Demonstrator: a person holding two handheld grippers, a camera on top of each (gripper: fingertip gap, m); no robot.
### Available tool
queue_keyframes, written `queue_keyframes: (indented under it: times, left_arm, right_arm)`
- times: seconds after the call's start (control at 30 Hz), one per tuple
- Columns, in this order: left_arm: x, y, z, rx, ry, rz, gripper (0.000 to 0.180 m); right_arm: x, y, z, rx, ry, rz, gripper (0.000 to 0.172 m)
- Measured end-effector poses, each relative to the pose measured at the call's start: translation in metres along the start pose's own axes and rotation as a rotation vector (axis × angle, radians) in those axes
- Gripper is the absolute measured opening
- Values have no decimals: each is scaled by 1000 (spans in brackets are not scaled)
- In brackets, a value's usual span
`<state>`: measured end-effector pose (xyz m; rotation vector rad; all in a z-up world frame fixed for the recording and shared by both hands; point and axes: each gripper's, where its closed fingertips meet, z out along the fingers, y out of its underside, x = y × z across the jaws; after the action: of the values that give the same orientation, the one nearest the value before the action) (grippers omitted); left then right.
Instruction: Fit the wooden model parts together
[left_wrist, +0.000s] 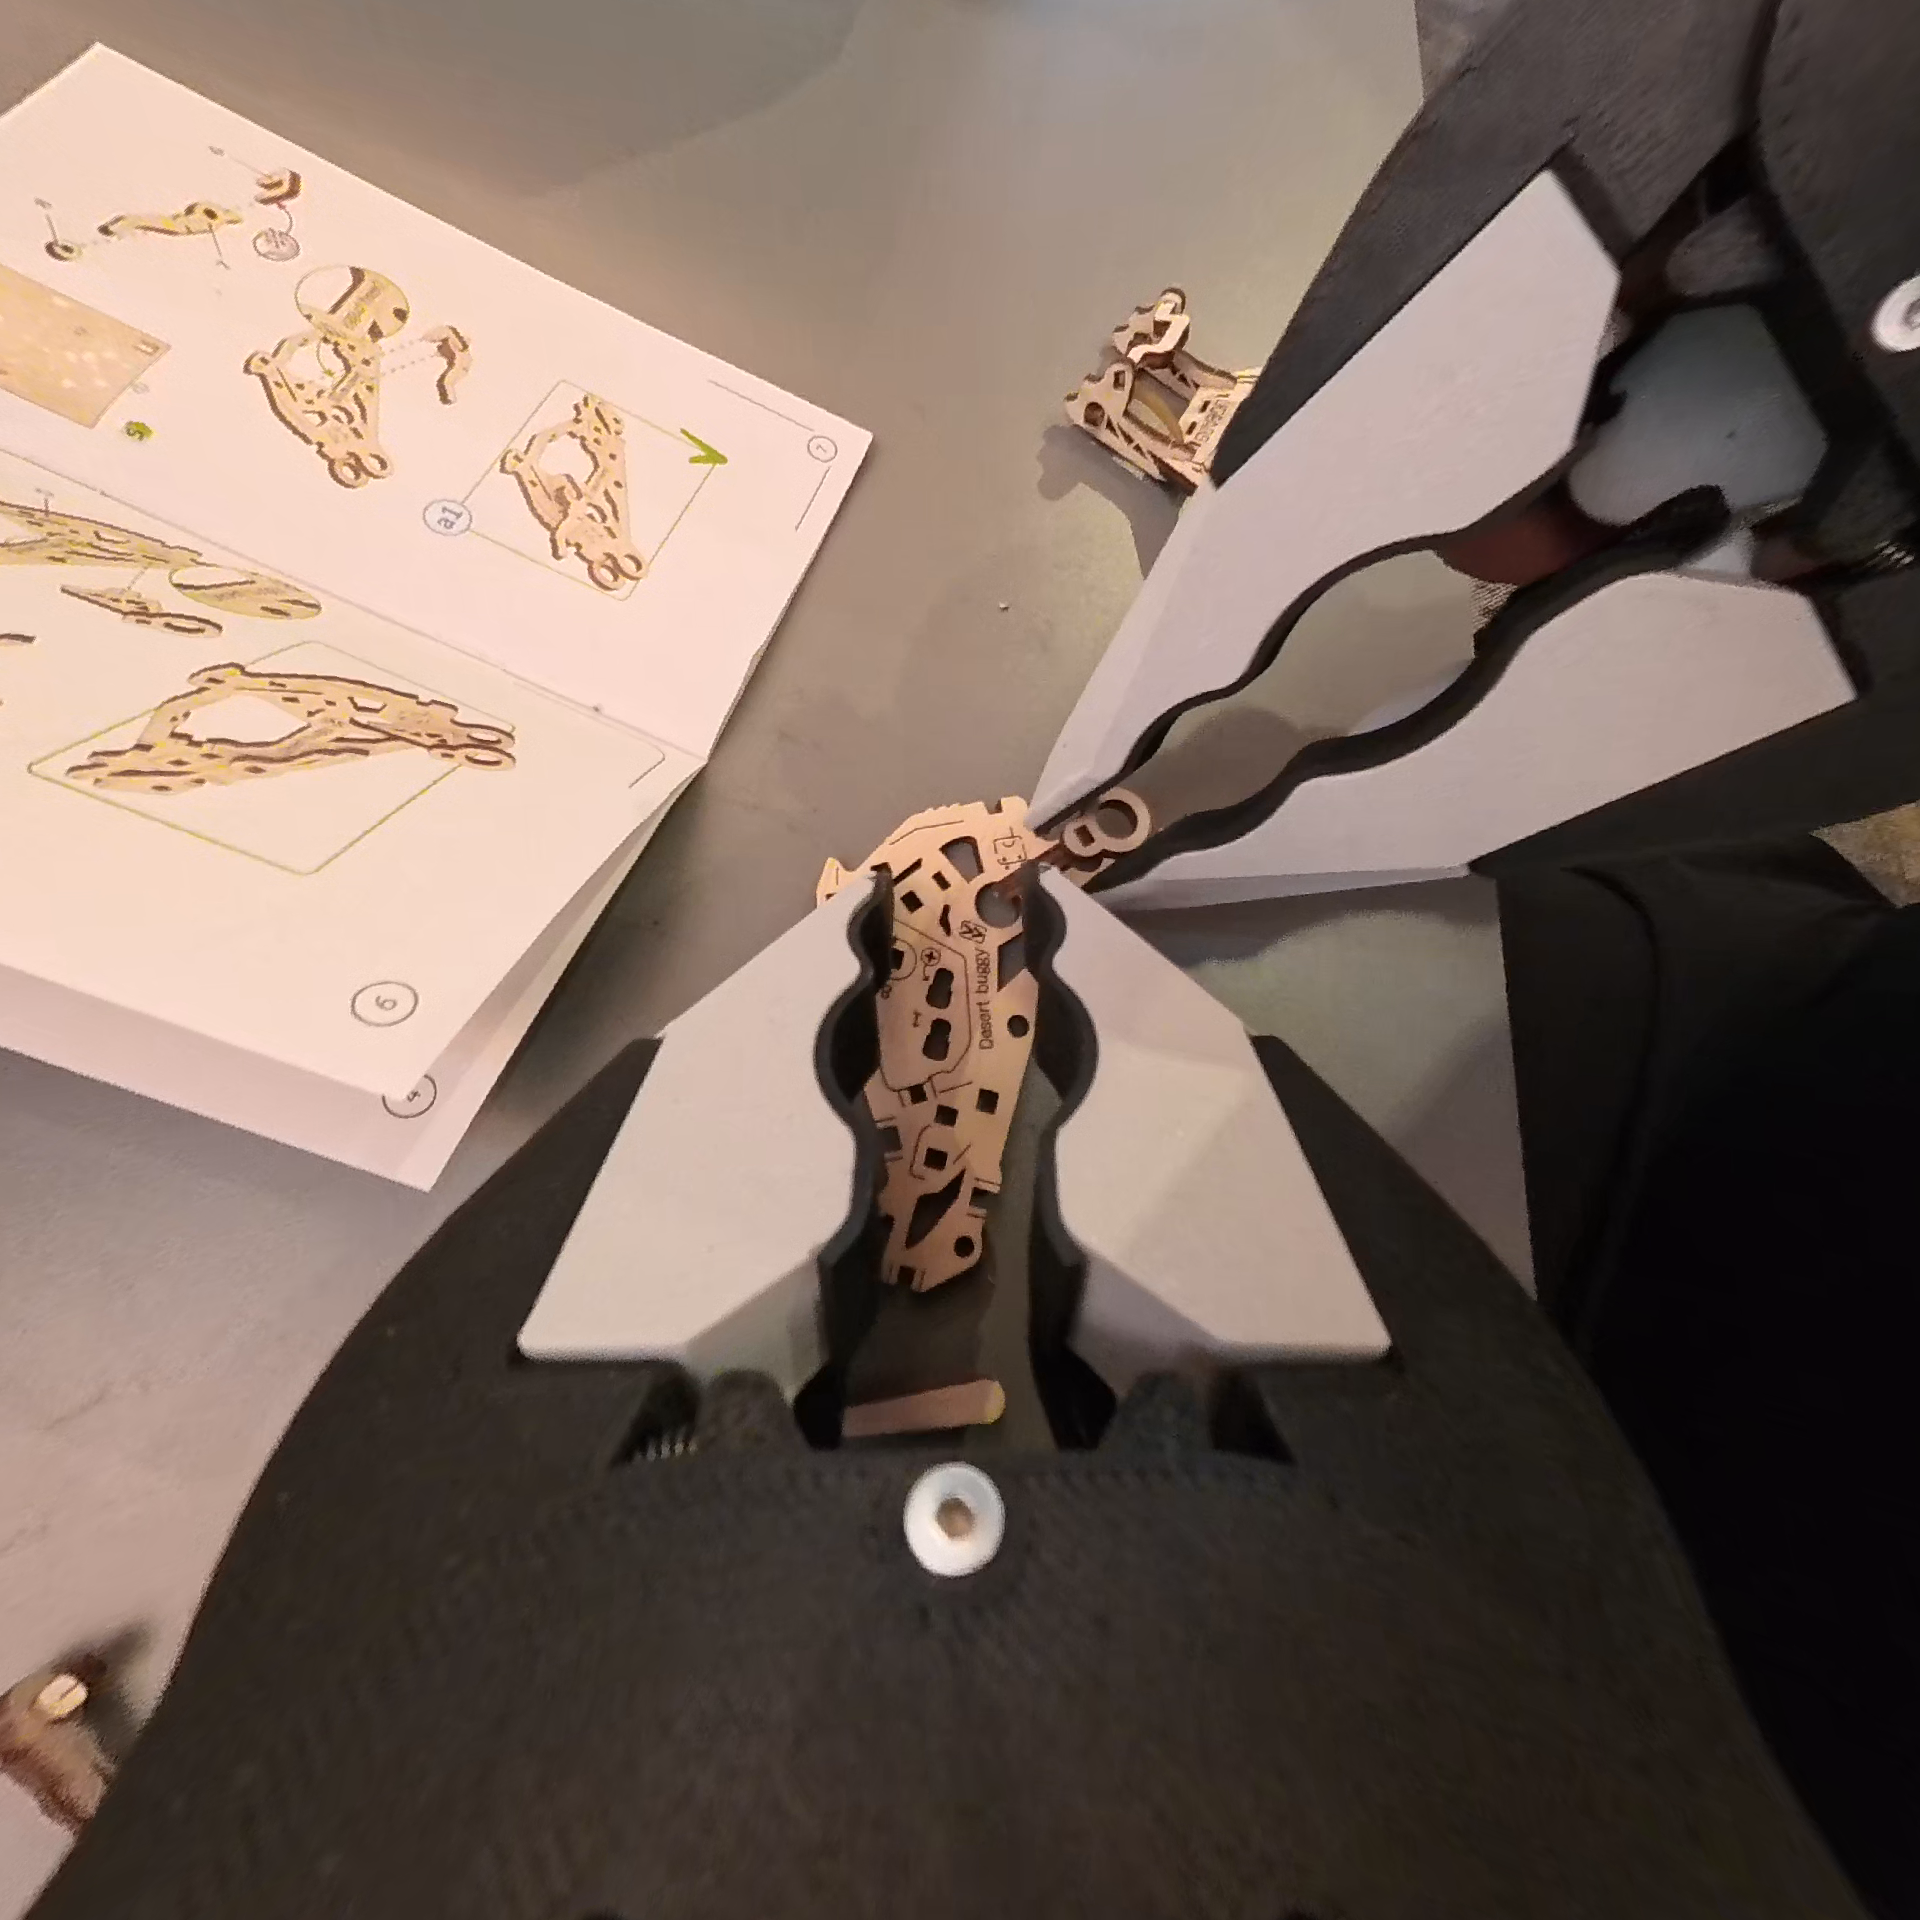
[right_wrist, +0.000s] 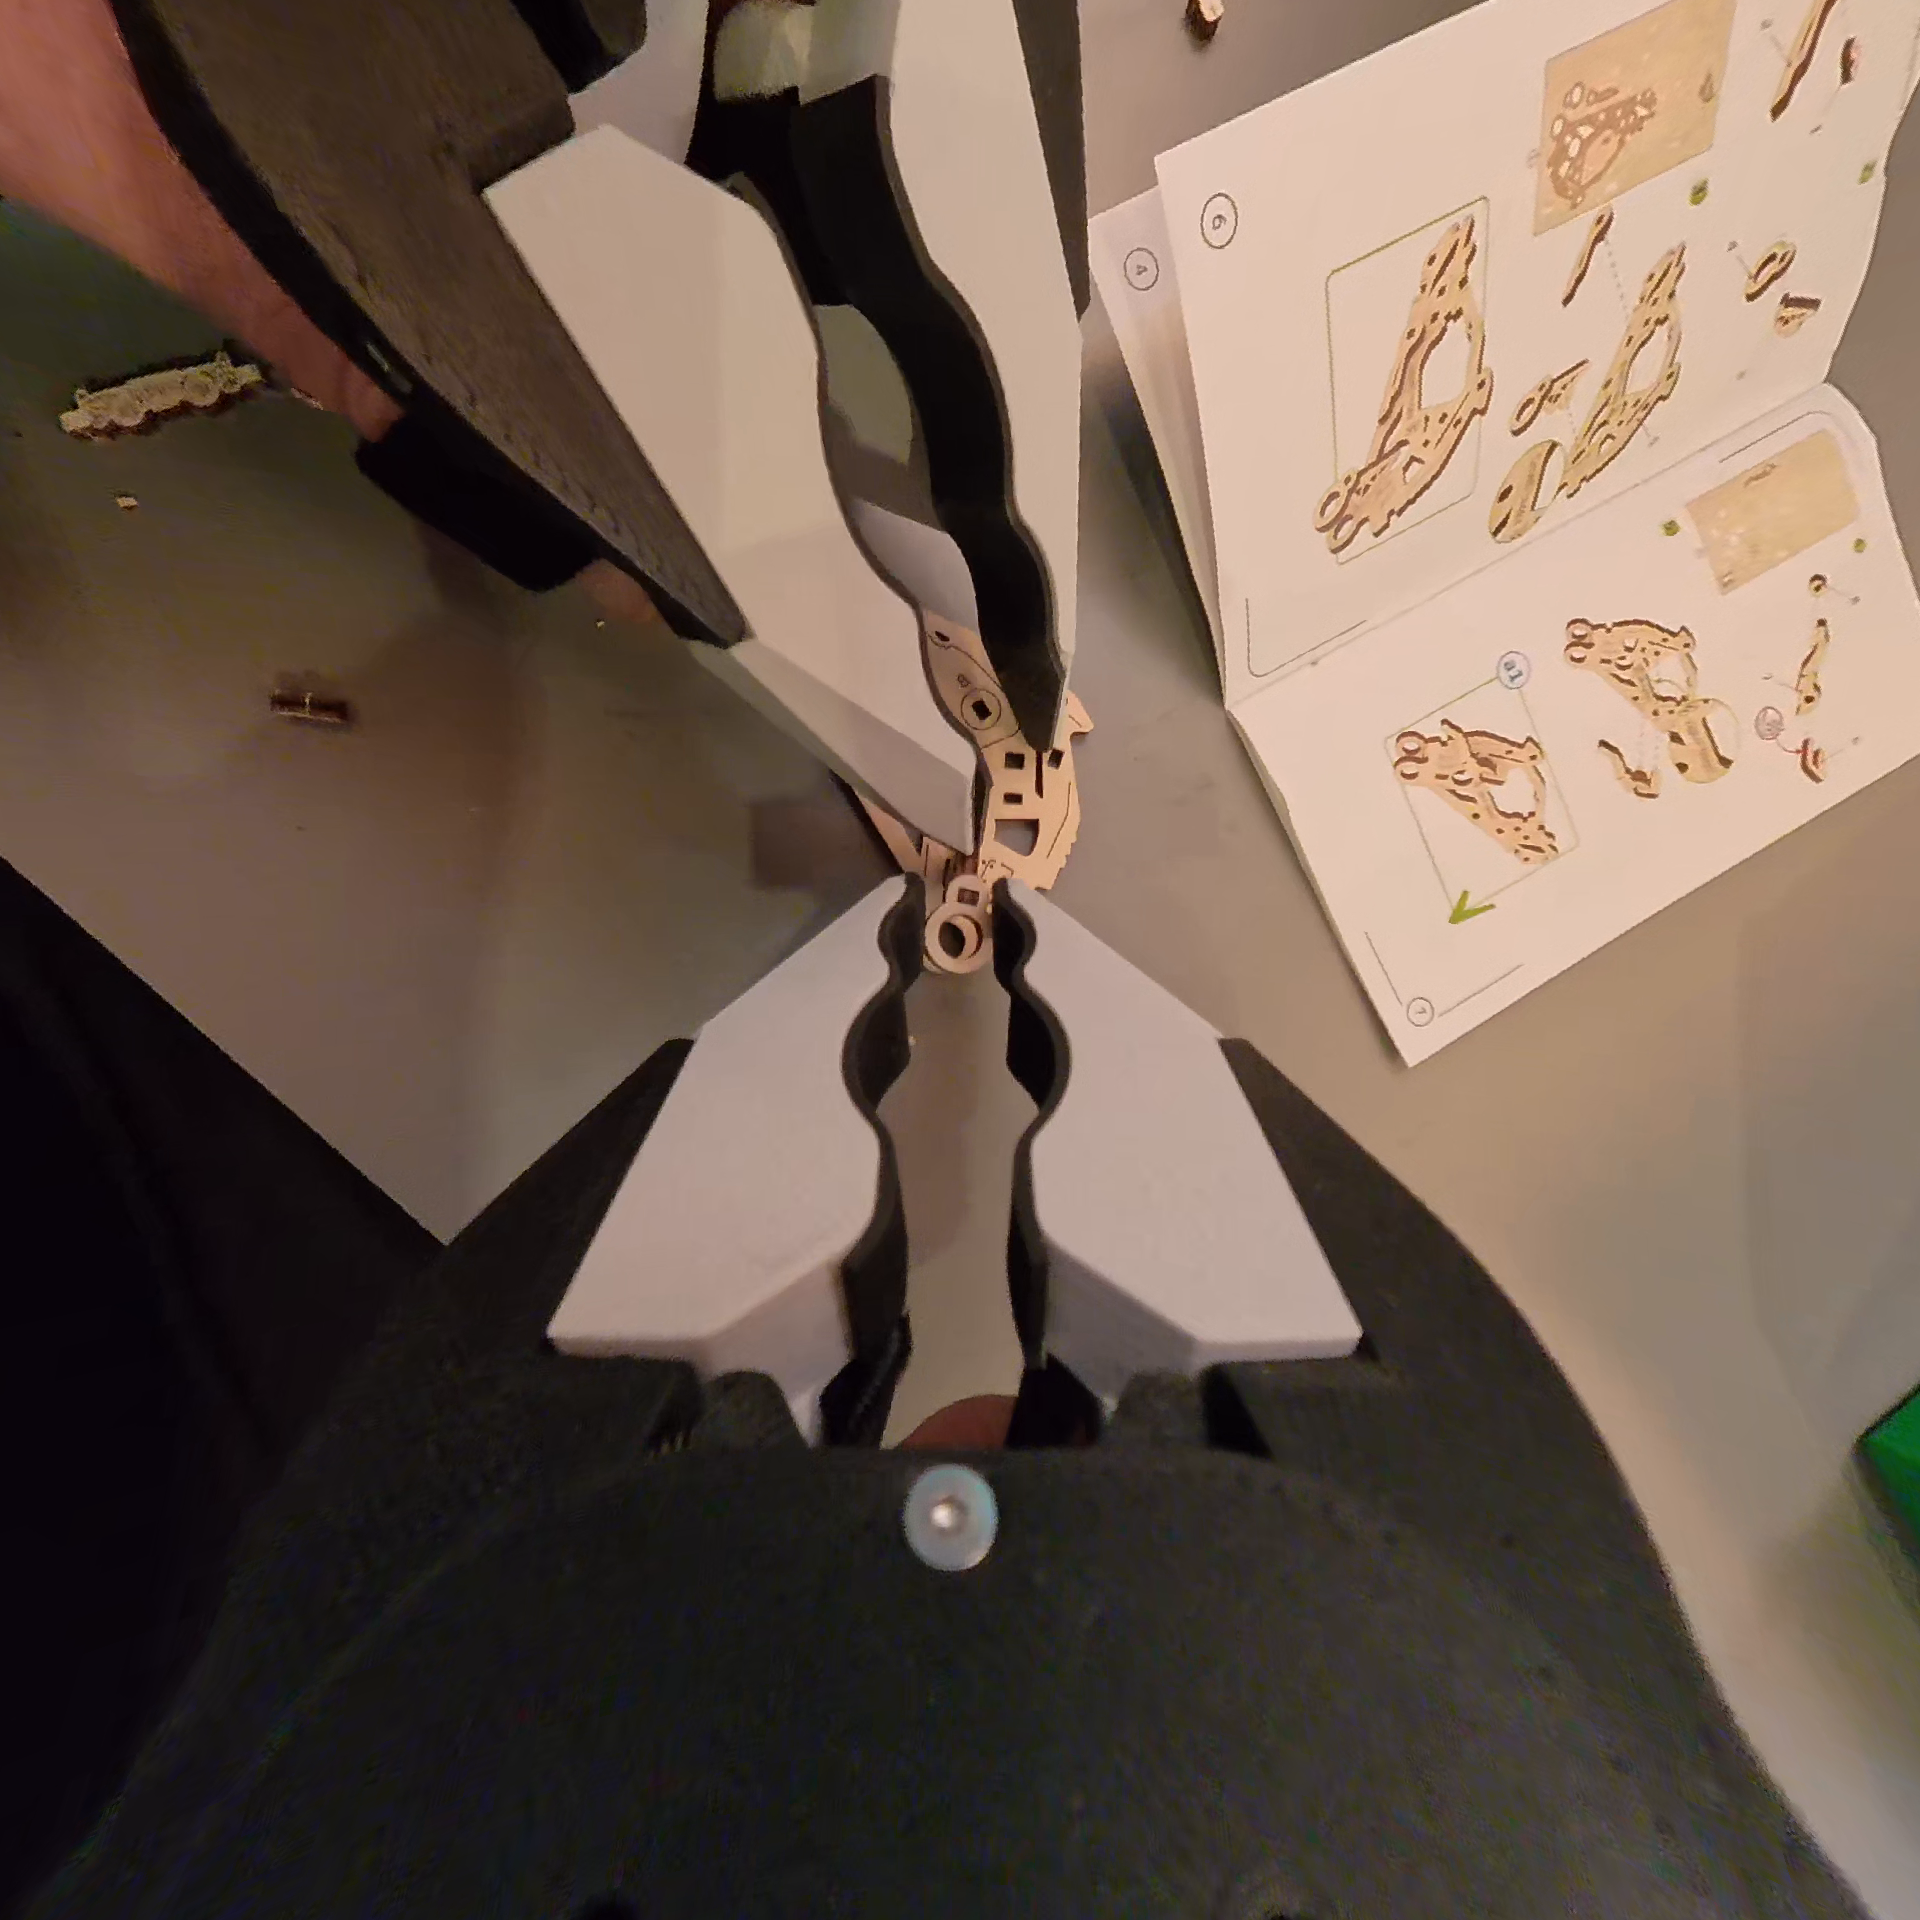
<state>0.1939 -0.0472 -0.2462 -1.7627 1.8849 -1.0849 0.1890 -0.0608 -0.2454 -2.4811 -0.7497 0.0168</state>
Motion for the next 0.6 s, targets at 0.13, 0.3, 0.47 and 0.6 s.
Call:
queue_keyframes:
  times: [0.13,0.3,0.47,0.6]
  left_arm:
    - [0,0,0,11,14,-12,22]
    - [1,0,0,17,26,-15,24]
    - [1,0,-1,23,39,-26,24]
    - [1,-1,-1,26,43,-33,23]
  right_arm:
    - [-1,-2,0,19,-15,-17,10]
    - [-1,-3,0,25,-34,-36,10]
    - [-2,-4,0,43,-58,-25,10]
    - [-1,-5,0,52,-61,-5,10]
